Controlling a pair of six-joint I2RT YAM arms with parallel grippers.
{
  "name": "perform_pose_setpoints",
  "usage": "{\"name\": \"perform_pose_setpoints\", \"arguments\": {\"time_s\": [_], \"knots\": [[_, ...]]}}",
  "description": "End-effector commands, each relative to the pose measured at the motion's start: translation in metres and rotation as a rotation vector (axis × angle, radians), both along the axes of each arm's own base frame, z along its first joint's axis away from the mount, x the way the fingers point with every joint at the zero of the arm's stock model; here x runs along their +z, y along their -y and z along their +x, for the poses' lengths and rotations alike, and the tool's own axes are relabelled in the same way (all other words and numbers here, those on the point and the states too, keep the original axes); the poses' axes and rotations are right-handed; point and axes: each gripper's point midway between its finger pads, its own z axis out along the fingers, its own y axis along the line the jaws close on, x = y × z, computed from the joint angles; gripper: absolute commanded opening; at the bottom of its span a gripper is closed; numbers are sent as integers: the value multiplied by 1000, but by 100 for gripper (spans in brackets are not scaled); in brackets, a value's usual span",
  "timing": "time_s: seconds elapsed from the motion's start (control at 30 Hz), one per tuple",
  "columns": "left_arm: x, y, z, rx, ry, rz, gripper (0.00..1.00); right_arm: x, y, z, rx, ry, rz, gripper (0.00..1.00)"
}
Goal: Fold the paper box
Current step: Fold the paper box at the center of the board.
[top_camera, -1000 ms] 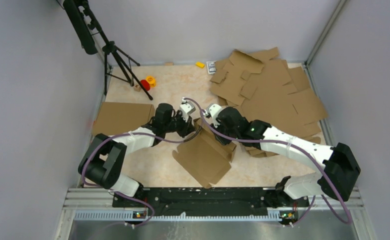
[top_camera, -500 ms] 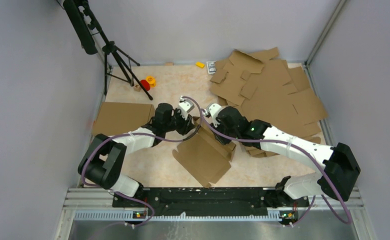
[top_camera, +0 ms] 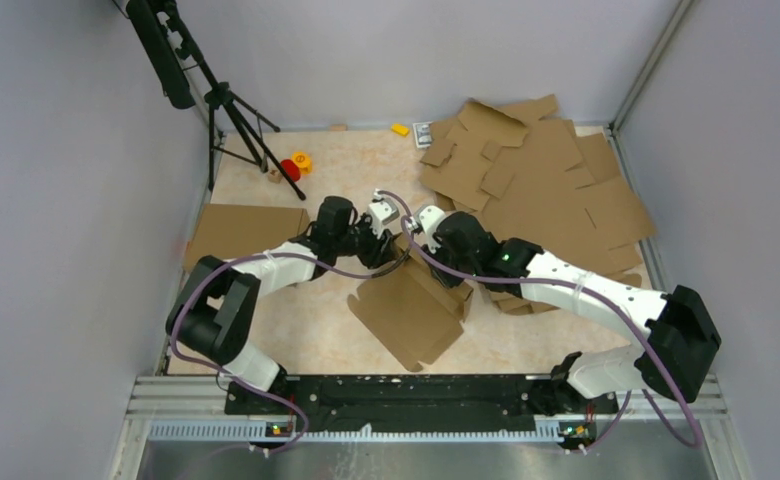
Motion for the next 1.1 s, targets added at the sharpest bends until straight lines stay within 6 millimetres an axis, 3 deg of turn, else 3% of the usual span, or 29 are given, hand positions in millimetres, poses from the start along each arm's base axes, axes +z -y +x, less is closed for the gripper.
{"name": "perform_pose_setpoints", "arguments": {"time_s": [0.0,0.27,0.6,0.87,1.07], "knots": [[16,15,1,-96,38,-31,40,27,-20,11,18,39,86,9],[20,18,-7,-159,63,-54,44,24,-15,14,-6,50,65,8],[21,24,-16,-233,48,-80,38,23,-13,13,-4,38,79,8],[20,24,-8,-166,38,-97,28,23,-15,13,-2,32,93,8],[21,23,-2,-54,68,-108,29,24,-16,15,-26,27,103,8]]}}
